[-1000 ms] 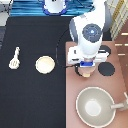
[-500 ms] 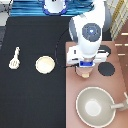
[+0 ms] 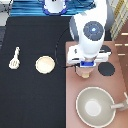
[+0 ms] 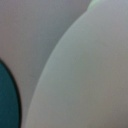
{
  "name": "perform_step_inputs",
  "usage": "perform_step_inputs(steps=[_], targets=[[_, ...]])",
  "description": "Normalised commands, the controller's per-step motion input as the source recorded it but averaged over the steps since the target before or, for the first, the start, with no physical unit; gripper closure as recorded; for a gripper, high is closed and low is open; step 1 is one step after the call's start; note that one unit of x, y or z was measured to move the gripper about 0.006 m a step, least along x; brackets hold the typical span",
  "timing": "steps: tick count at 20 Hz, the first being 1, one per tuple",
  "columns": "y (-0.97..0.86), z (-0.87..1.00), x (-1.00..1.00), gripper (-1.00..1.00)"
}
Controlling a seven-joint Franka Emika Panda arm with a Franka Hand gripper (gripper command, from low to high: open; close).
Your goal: Take the lid off the pot, put the pot on the plate, and use the tool to push the pot to the front of the table.
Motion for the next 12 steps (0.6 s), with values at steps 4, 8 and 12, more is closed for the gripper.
perform_step_inputs(steps=[4,8,12], targets=[[-0.10,0.21,-1.00,1.00],[-0.16,0.00,-1.00,1.00],[-0.24,-0.19,-1.00,1.00]])
